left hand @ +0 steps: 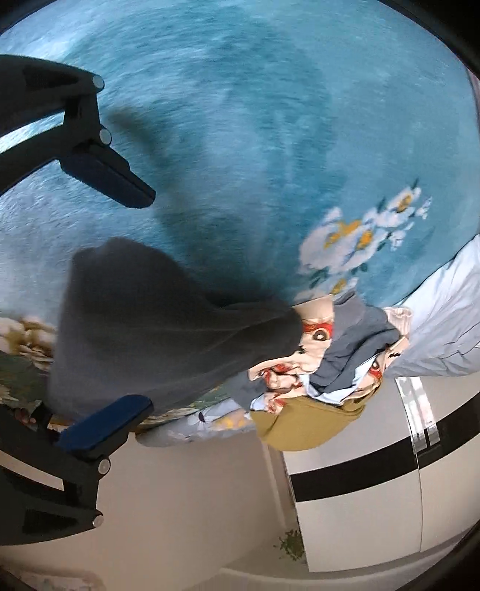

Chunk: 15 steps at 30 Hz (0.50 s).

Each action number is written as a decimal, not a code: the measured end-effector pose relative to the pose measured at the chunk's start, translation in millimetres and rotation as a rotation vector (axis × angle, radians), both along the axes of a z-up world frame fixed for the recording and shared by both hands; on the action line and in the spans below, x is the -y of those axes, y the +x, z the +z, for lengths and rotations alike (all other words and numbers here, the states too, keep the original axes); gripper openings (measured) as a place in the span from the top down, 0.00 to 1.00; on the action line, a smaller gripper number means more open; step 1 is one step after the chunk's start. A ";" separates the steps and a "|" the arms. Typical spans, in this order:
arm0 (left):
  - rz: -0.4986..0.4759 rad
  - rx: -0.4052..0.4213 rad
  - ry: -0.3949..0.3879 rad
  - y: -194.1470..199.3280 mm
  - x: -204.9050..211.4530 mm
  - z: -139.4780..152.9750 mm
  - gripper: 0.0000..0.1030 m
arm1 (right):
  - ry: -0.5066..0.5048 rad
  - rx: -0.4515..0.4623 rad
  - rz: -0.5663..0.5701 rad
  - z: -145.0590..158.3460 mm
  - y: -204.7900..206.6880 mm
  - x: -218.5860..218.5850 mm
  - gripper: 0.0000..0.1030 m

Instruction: Fold clothes

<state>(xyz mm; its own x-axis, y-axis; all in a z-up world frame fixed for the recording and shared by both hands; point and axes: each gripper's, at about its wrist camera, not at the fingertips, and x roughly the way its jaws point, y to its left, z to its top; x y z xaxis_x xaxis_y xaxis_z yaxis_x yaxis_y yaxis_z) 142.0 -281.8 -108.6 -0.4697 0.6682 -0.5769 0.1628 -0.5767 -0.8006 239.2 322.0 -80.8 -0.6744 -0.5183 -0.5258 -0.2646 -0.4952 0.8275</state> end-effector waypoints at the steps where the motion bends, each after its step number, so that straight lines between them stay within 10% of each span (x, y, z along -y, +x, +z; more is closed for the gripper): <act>1: -0.002 0.006 0.011 2.6 -2.7 -1.7 0.00 | -0.012 -0.003 0.000 -2.0 4.3 2.8 0.07; 15: -0.074 0.034 0.034 -0.6 -54.6 -15.3 0.00 | 0.045 0.024 0.136 -3.2 7.4 54.2 0.06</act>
